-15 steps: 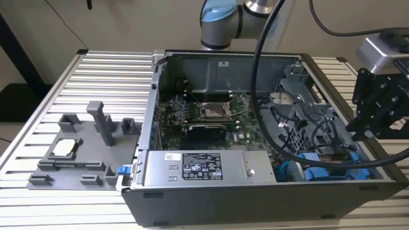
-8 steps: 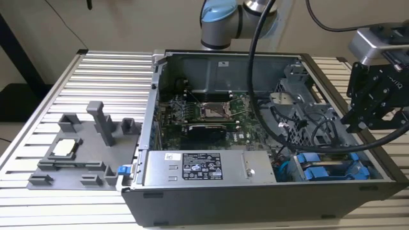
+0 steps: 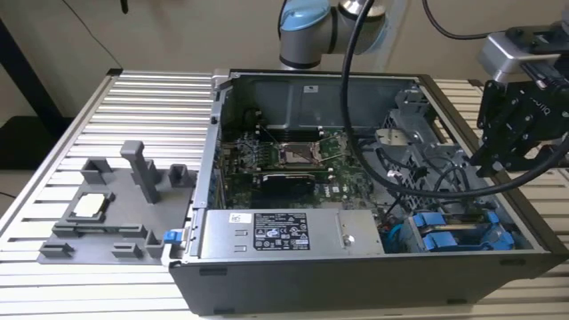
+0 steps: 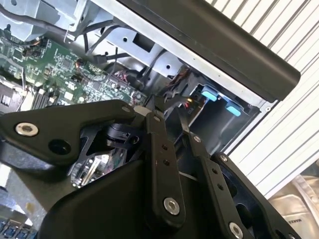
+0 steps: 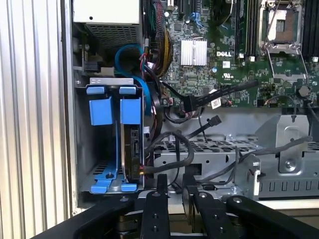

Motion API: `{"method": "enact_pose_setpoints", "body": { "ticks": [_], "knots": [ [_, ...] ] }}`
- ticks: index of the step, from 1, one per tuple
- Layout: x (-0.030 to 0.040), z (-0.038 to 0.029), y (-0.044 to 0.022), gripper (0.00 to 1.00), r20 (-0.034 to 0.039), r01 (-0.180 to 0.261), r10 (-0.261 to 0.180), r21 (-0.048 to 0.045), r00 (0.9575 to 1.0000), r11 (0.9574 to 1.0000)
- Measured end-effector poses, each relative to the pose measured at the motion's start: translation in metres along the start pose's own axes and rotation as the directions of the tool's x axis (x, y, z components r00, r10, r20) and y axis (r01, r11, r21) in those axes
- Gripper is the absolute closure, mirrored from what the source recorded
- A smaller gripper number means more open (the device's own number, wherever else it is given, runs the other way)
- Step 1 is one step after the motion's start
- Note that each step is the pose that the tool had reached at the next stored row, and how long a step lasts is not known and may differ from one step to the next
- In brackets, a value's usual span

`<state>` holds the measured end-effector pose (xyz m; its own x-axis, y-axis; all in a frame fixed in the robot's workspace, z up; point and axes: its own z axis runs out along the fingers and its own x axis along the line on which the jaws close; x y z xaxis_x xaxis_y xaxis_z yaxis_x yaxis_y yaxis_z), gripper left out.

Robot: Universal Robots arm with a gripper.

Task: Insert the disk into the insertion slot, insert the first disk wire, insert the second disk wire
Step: 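Insert the second disk wire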

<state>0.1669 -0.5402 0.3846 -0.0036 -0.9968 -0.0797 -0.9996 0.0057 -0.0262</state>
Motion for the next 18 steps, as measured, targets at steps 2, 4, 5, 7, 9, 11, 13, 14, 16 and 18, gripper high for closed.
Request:
{"method": "enact_pose_setpoints", "body": {
  "ticks": [2, 4, 5, 7, 9, 11, 13, 14, 16, 18],
  "knots": [
    [-0.0002, 0.0, 0.0018, 0.73, 0.0, 0.0, 0.0, 0.0, 1.0, 1.0],
    [-0.0001, -0.0001, 0.0067, 0.73, 0.0, 0.0, 0.0, 0.0, 1.0, 1.0],
    [-0.0001, -0.0002, 0.01, 0.73, 0.0, 0.0, 0.0, 0.0, 1.0, 1.0],
    [-0.0001, -0.0003, 0.0173, 0.73, -0.0001, 0.0, 0.0, 0.0, 1.0, 1.0],
    [-0.0001, -0.0003, 0.0246, 0.73, 0.0, 0.0, 0.0, 0.0, 1.0, 1.0],
    [-0.0001, -0.0004, 0.0328, 0.73, -0.0001, 0.0, 0.0, -0.0001, 1.0, 1.0],
    [-0.0001, -0.0004, 0.0404, 0.73, 0.0, 0.0, 0.0, 0.0, 1.0, 1.0],
    [-0.0001, -0.0004, 0.0445, 0.73, 0.0, 0.0, 0.0, 0.0, 1.0, 1.0],
    [-0.0002, -0.0004, 0.0525, 0.73, 0.0, 0.0, 0.0, 0.0, 1.0, 1.0],
    [-0.0002, -0.0004, 0.0599, 0.73, -0.0001, 0.0, 0.0, 0.0, 1.0, 1.0]
  ]
}}
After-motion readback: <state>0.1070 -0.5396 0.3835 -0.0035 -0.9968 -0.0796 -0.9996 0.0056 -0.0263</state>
